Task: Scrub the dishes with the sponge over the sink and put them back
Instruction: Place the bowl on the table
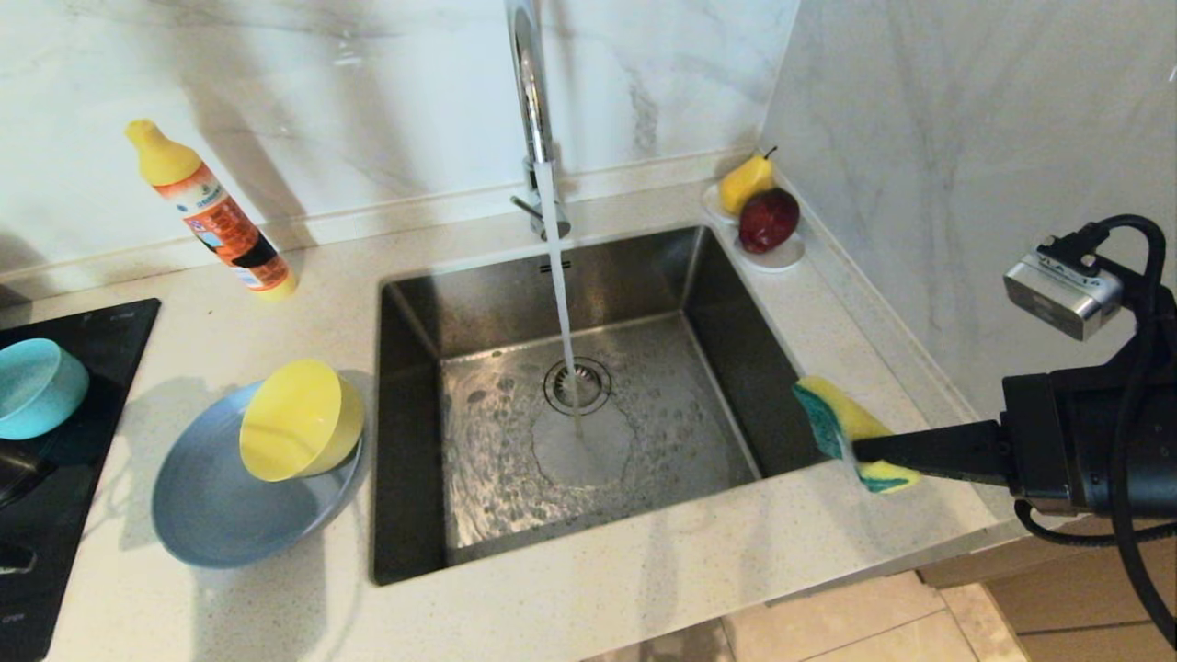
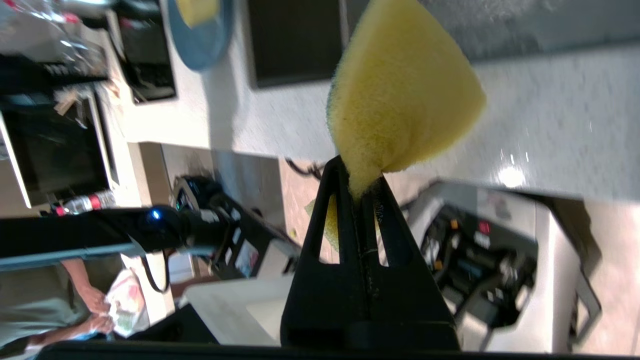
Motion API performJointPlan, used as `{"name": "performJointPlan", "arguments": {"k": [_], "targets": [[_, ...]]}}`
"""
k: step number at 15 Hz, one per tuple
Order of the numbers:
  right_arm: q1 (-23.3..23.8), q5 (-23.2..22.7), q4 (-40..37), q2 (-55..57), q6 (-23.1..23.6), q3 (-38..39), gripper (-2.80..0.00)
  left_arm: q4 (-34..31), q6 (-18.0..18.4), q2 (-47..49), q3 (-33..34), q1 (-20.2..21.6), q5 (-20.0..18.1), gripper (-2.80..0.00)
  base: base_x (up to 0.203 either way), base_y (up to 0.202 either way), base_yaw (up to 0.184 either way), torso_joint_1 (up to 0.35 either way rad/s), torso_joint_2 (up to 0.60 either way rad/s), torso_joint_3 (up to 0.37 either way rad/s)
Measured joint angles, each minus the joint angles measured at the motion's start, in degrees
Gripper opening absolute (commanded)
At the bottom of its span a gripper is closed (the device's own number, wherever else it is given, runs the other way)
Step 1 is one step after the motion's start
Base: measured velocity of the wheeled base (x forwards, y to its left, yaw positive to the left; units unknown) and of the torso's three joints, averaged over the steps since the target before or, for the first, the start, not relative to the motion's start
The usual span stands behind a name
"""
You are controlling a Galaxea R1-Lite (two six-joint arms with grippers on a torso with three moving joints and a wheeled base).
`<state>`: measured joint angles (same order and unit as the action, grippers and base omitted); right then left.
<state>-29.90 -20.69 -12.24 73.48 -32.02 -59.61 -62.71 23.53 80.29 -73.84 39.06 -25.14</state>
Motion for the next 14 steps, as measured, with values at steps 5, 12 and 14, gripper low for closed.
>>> {"name": "performJointPlan", "arguments": {"k": [5, 12, 14], "targets": [[1.9, -2.6, 2.0, -0.1, -0.1, 0.9, -2.8, -8.3, 7.1, -4.8, 2.2, -0.1, -0.3, -2.8, 0.0, 0.0, 0.0, 0.0, 0.0, 0.0], [2.4, -3.5, 2.0, 0.0, -0.2, 1.2, -2.8, -8.7, 9.1, -9.3, 10.1, -10.1, -3.3, -2.8, 0.0, 0.0, 0.0, 0.0, 0.0, 0.0], [2.5, -3.5, 2.1, 0.0, -0.2, 1.6, -2.8, -7.5, 6.8, -8.0, 10.2, -13.8, -5.4, -2.8, 0.0, 0.0, 0.0, 0.0, 0.0, 0.0]]}}
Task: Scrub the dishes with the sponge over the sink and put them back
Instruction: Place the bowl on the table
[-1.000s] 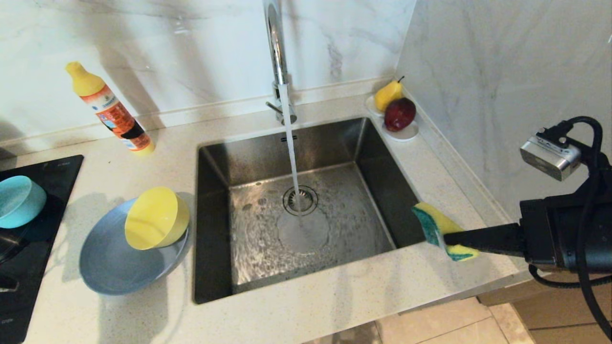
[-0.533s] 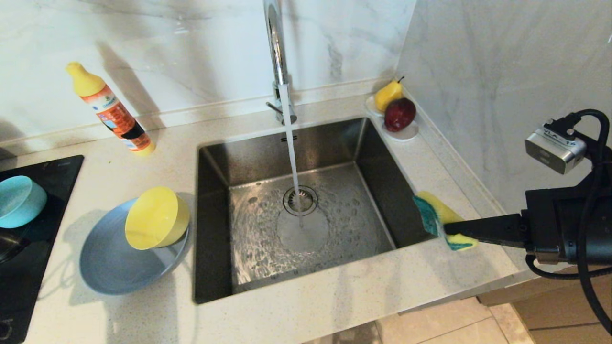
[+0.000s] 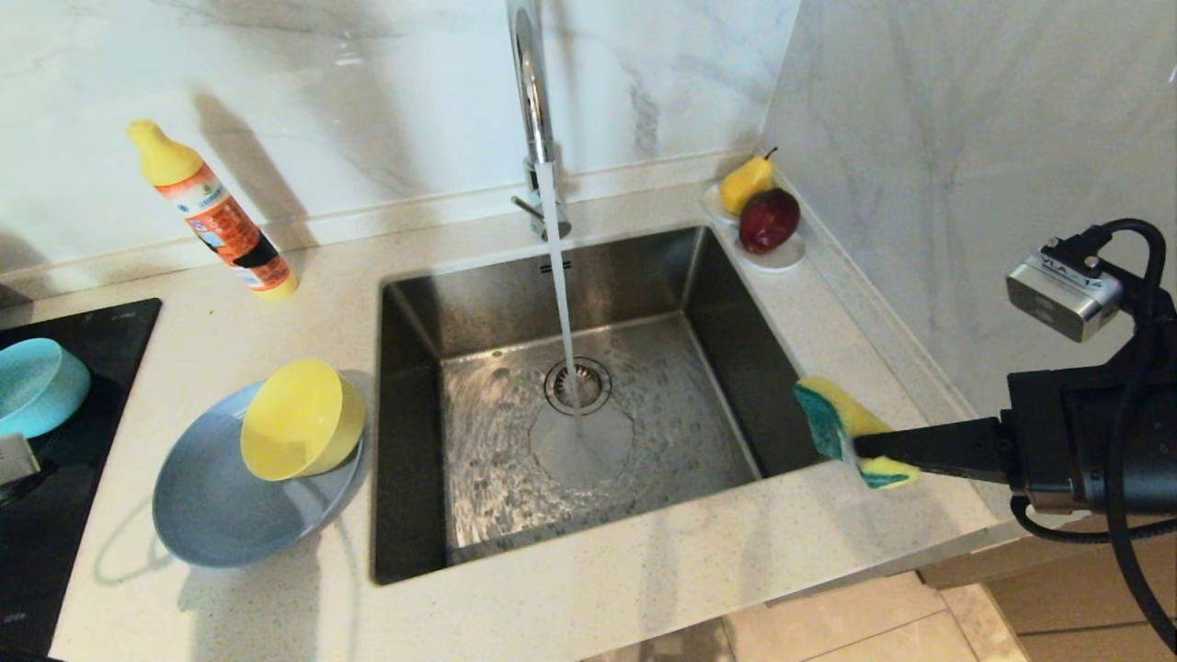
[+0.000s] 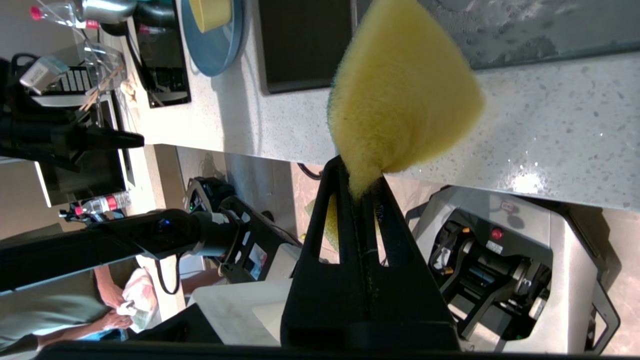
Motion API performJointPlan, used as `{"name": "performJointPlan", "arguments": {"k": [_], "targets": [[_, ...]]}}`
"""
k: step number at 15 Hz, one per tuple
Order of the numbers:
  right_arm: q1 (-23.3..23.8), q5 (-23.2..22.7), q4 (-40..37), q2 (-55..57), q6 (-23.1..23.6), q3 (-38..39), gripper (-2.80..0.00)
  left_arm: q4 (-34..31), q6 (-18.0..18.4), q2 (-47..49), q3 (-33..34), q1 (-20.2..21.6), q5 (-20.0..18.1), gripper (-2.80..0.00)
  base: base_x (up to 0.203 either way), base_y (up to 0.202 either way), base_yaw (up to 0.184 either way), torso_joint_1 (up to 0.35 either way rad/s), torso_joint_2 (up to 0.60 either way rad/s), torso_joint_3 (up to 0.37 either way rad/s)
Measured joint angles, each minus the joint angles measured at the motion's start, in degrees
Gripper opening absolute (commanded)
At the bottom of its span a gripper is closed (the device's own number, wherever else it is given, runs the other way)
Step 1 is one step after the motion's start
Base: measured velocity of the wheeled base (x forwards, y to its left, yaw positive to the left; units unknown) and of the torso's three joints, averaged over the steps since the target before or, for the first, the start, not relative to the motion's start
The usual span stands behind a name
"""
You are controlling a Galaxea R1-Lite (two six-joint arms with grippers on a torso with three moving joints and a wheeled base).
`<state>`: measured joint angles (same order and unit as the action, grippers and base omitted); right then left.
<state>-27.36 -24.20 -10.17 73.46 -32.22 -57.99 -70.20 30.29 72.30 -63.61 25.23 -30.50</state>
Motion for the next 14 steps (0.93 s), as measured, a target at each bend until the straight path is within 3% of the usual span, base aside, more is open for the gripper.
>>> {"name": "performJointPlan", "arguments": {"k": [1, 6, 11, 14], "targets": [[0.1, 0.0, 0.0, 0.0, 0.1, 0.1, -2.8, 1.4, -1.9, 0.9, -0.2, -1.8, -0.7, 0.0, 0.0, 0.0, 0.0, 0.0, 0.0, 0.0], [1.3, -0.1, 1.5, 1.1, 0.2, 1.2, -2.8, 6.9, -10.6, 4.7, -1.5, -8.2, -0.9, 0.0, 0.0, 0.0, 0.0, 0.0, 0.0, 0.0], [1.4, -0.6, 3.8, 2.2, 0.2, 2.5, -2.8, 14.2, -22.4, 7.4, -2.7, -12.9, -0.8, 0.0, 0.0, 0.0, 0.0, 0.0, 0.0, 0.0], [1.4, -0.6, 3.8, 2.4, 0.2, 2.6, -2.8, 17.0, -26.8, 7.8, -2.7, -15.2, -0.9, 0.0, 0.0, 0.0, 0.0, 0.0, 0.0, 0.0]]}}
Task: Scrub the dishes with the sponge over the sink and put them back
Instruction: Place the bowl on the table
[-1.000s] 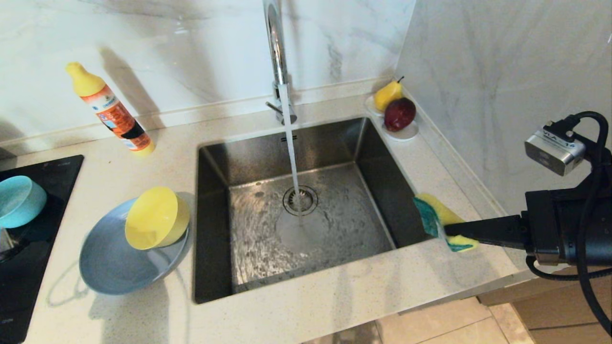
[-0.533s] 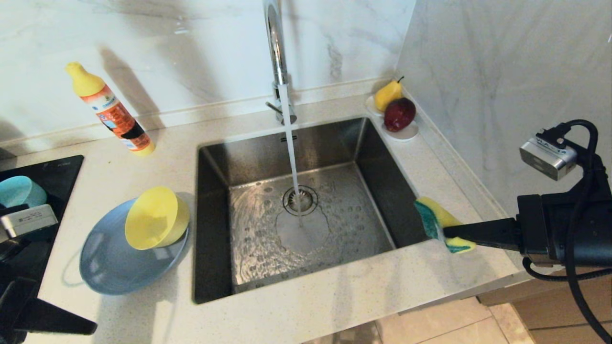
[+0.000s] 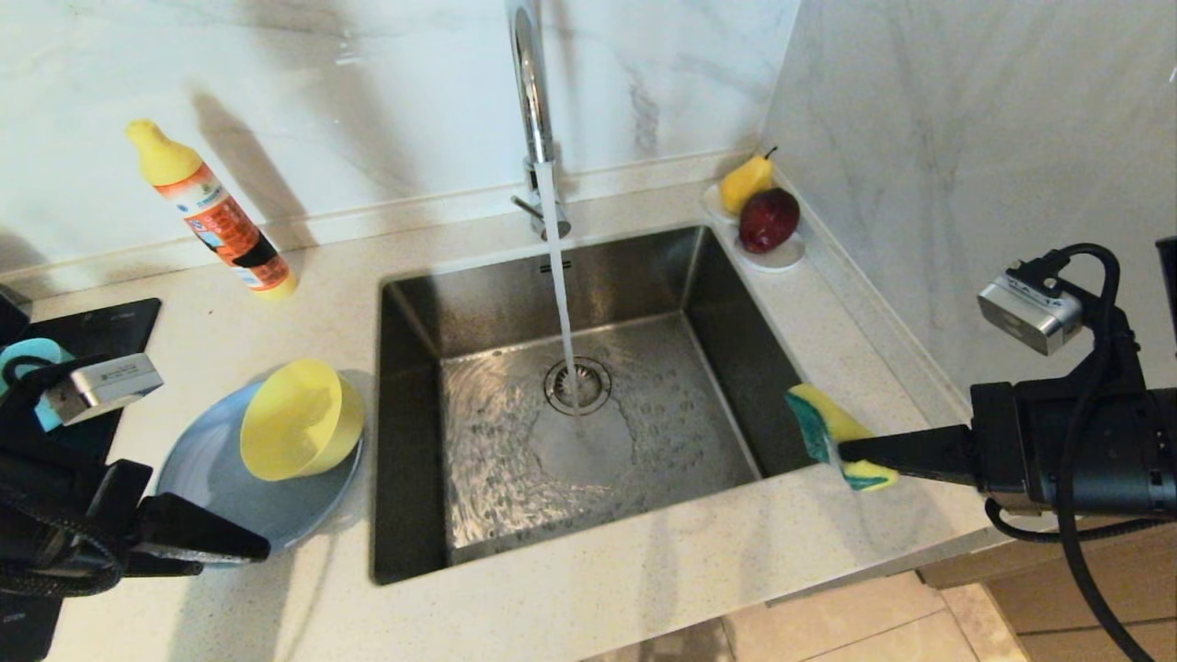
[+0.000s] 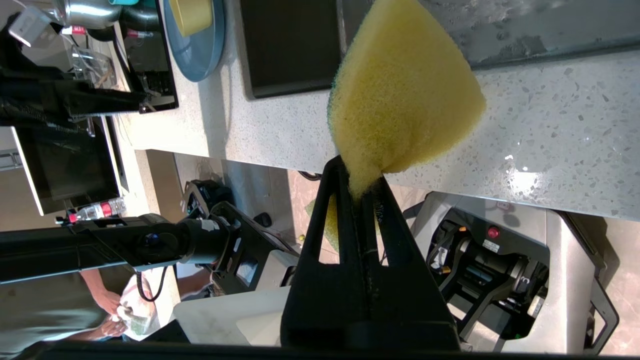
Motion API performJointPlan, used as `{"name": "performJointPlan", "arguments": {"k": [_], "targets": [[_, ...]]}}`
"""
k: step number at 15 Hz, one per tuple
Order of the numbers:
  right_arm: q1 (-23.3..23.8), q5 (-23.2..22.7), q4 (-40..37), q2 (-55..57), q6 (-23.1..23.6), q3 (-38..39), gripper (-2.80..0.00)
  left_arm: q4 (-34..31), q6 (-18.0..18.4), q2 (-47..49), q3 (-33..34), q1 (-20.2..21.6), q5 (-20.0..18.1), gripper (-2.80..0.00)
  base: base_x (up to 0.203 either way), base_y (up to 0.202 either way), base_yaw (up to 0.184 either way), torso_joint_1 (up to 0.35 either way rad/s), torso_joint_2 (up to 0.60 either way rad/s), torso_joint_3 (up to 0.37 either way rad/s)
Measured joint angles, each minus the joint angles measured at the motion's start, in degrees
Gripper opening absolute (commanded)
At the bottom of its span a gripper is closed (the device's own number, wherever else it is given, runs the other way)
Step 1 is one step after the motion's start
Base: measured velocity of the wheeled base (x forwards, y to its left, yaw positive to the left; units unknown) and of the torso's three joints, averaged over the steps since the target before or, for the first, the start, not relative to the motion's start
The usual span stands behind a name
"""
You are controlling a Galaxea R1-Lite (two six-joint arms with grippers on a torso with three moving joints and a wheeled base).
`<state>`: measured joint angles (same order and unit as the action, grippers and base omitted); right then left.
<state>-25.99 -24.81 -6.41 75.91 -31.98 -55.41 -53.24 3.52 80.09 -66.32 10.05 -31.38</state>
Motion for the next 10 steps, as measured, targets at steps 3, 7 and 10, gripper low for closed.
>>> {"name": "performJointPlan", "arguments": {"k": [3, 7, 10], "targets": [[0.0, 0.0, 0.0, 0.1, 0.0, 0.0, -2.8, 5.6, -3.4, 0.4, 0.4, -1.3, 0.0, 0.0, 0.0, 0.0, 0.0, 0.0, 0.0, 0.0], [0.0, -0.2, 0.0, 0.7, 0.0, 0.0, -2.8, 15.3, -6.6, 2.1, 1.3, -1.6, 0.8, 0.0, 0.0, 0.0, 0.0, 0.0, 0.0, 0.0], [0.0, -0.2, 0.5, 1.4, 0.1, -0.1, -2.8, 21.5, -8.5, 3.4, 2.0, -1.6, 2.5, 0.0, 0.0, 0.0, 0.0, 0.0, 0.0, 0.0]]}}
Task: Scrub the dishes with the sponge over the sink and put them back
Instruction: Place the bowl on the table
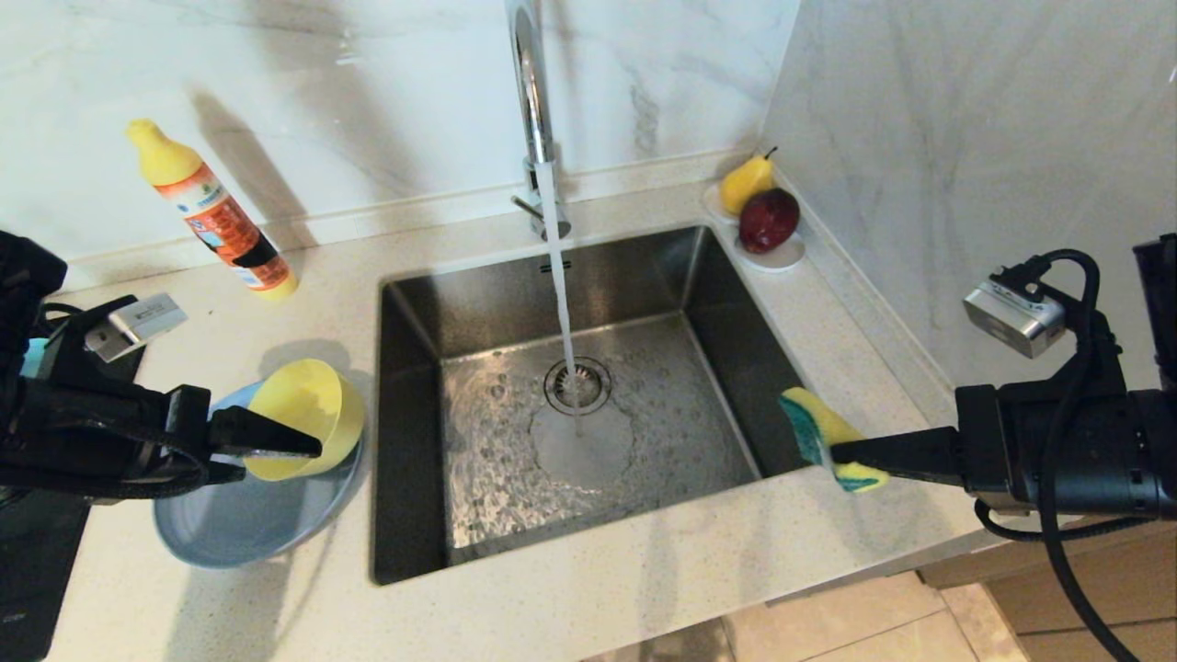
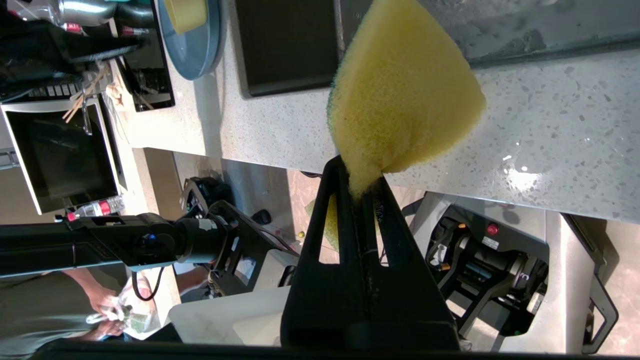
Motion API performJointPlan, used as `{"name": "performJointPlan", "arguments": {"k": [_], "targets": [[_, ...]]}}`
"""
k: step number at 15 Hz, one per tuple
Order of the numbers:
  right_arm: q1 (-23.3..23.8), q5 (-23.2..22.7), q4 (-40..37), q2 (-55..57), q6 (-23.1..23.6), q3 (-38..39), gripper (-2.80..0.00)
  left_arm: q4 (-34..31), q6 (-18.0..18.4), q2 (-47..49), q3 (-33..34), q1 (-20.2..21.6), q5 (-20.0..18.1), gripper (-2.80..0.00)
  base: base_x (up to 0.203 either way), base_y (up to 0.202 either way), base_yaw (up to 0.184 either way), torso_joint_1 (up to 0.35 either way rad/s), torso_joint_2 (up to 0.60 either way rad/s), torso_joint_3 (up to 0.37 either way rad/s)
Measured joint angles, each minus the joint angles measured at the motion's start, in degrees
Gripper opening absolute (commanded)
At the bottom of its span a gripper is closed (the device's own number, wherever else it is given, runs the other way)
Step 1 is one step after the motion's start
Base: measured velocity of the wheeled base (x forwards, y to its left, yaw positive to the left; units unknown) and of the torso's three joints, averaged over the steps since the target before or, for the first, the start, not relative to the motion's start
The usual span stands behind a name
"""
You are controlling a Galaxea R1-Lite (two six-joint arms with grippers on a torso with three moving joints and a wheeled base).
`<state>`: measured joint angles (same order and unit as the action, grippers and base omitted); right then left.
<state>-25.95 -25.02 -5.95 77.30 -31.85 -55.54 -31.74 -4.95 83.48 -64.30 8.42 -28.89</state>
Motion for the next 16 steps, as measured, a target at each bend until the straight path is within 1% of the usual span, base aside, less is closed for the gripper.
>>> {"name": "performJointPlan", "arguments": {"k": [4, 7, 10, 13, 15, 16], "targets": [[0.0, 0.0, 0.1, 1.1, 0.0, -0.6, -2.8, 2.7, -0.4, 1.0, 1.9, -0.4, -0.1, 0.0, 0.0, 0.0, 0.0, 0.0, 0.0, 0.0], [0.0, 0.0, 0.0, 1.6, 0.1, -0.7, -2.8, 3.0, -0.4, 1.1, 2.5, -1.2, -0.1, 0.0, 0.0, 0.0, 0.0, 0.0, 0.0, 0.0], [0.2, 0.0, 0.0, 1.6, 0.1, -0.5, -2.8, 3.0, -0.7, 1.0, 3.2, -2.9, 0.0, 0.0, 0.0, 0.0, 0.0, 0.0, 0.0, 0.0], [1.3, -0.3, 0.0, 1.5, 0.1, -0.3, -2.8, 4.1, -2.2, 1.6, 3.9, -4.5, 0.3, 0.0, 0.0, 0.0, 0.0, 0.0, 0.0, 0.0], [1.5, -0.3, 0.0, 1.5, 0.1, -0.3, -2.8, 7.1, -4.1, 2.6, 4.1, -4.9, 0.7, 0.0, 0.0, 0.0, 0.0, 0.0, 0.0, 0.0], [1.6, -0.3, 0.0, 1.5, 0.1, -0.3, -2.8, 8.6, -5.1, 3.0, 4.1, -4.9, 1.5, 0.0, 0.0, 0.0, 0.0, 0.0, 0.0, 0.0]]}}
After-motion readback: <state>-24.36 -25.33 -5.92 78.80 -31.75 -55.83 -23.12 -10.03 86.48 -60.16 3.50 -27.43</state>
